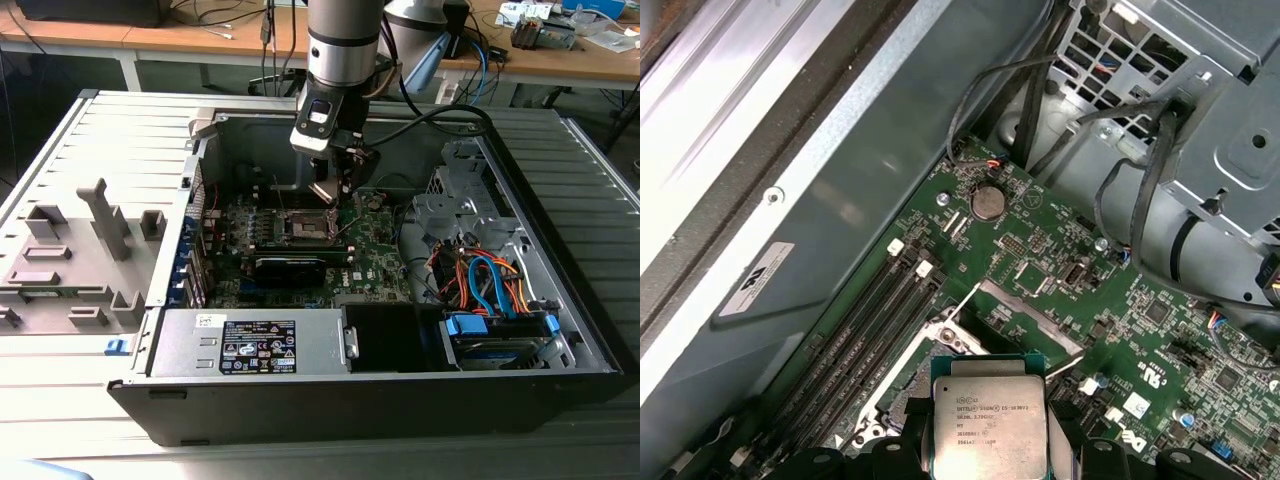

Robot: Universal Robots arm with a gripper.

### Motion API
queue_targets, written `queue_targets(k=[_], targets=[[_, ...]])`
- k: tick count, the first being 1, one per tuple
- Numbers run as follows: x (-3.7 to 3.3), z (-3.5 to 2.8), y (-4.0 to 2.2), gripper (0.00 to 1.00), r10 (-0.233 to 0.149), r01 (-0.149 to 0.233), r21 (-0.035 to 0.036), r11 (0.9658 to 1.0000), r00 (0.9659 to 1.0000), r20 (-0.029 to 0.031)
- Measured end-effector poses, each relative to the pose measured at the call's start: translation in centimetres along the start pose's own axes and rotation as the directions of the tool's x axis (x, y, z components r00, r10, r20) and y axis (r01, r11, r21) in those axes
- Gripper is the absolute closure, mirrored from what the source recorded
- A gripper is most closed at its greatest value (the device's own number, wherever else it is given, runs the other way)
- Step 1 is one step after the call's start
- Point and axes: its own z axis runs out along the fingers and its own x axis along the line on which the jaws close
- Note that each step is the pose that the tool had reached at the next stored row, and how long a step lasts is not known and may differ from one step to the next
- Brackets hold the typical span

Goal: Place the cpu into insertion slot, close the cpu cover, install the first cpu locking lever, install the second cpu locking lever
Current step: 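Place the cpu into insertion slot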

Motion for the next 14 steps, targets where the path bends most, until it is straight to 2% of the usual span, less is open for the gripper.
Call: queue_targets(k=[14], targets=[[0.0, 0.05, 0.0, 0.45, 0.012, -0.012, 0.0013, 0.9999, 0.9999, 0.0017]])
